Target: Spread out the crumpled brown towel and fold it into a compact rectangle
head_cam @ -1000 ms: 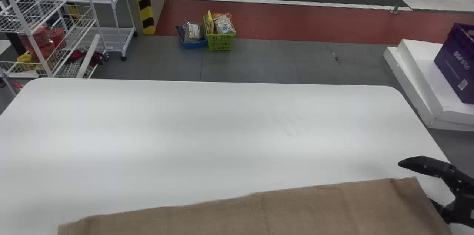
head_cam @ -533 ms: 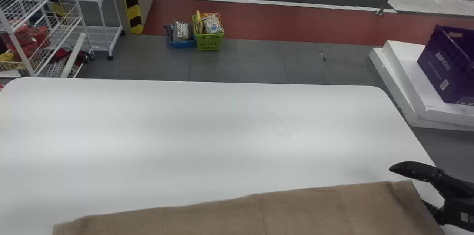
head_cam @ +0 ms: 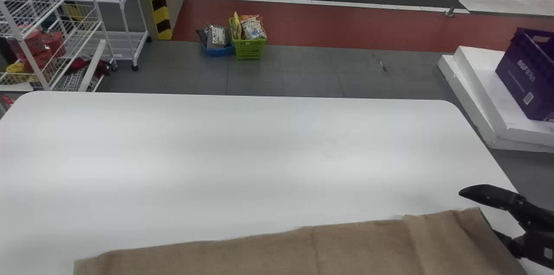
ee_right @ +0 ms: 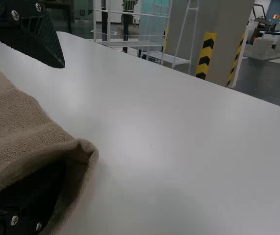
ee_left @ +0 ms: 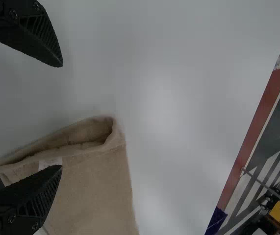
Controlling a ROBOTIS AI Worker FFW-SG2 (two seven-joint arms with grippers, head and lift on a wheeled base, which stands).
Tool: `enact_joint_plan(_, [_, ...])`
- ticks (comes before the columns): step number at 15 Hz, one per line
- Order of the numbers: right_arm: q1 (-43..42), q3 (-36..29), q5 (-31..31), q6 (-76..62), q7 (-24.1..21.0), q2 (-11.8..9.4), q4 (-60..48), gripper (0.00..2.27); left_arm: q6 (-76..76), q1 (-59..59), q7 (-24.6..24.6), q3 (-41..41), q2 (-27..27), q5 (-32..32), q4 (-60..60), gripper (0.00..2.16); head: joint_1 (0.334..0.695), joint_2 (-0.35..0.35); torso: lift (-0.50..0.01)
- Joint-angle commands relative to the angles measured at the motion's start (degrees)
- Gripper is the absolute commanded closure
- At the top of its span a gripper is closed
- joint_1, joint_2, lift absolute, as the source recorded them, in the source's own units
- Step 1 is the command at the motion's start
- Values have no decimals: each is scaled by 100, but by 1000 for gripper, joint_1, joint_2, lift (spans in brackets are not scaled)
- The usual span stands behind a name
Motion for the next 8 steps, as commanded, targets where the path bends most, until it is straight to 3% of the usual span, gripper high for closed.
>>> enact_joint_plan(1, [0, -86, -22, 12, -2, 22, -141, 66, 0, -5, 20, -9, 0, -7, 35, 76, 695, -98, -127])
enact_joint_plan(8, [9, -350, -30, 12, -73, 66, -528, 100, -17, -32, 38, -62, 9, -7, 97, 76, 695, -124, -127])
